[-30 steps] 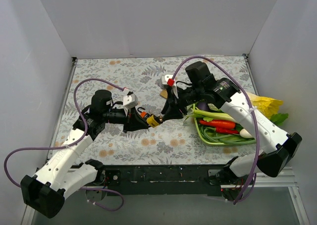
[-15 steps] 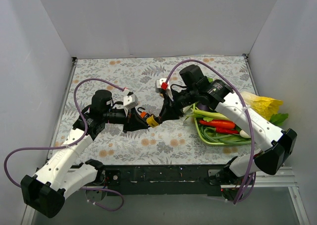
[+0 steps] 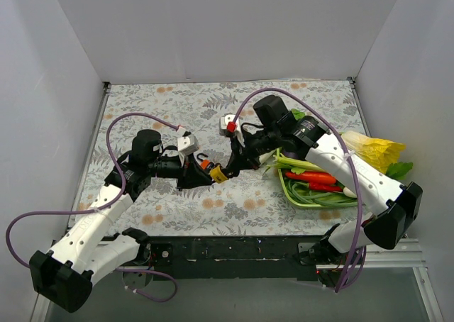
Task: Lock with the key
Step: Lock the lock.
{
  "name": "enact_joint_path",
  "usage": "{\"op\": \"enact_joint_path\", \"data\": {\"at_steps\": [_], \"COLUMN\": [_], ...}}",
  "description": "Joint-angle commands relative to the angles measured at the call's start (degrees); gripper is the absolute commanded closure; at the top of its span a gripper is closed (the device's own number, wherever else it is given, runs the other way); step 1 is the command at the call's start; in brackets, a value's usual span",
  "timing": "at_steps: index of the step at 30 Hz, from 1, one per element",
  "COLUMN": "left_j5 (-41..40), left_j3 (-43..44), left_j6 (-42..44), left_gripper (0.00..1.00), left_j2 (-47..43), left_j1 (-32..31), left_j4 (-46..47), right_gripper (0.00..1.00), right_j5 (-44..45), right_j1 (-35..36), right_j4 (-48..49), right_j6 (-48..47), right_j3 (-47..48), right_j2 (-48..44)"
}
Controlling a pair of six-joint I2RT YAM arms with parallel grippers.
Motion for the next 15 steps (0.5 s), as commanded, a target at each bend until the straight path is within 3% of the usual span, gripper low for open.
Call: {"op": "enact_joint_path", "data": {"at_steps": [1, 11, 15], "left_j5": [-0.3, -1.2, -2.2], "left_j3": [0.9, -0.5, -1.1], "left_j6": [2.2, 6.8, 7.8], "left_gripper": [1.0, 1.0, 1.0], "left_j2": [-2.1, -3.4, -3.8], "left_j1": [0.0, 0.1, 0.6], "left_j4": [1.1, -2.6, -3.9], "right_gripper": [0.99, 0.99, 0.99], "right_j5": [0.4, -8.7, -8.4], "right_j1": [-0.7, -9.7, -13.2], "right_j4": [-1.1, -1.8, -3.2], "right_j6": [-0.3, 2.3, 2.0], "right_j3": [-1.5, 1.8, 2.7], "right_j2": [-1.4, -1.7, -1.0]}}
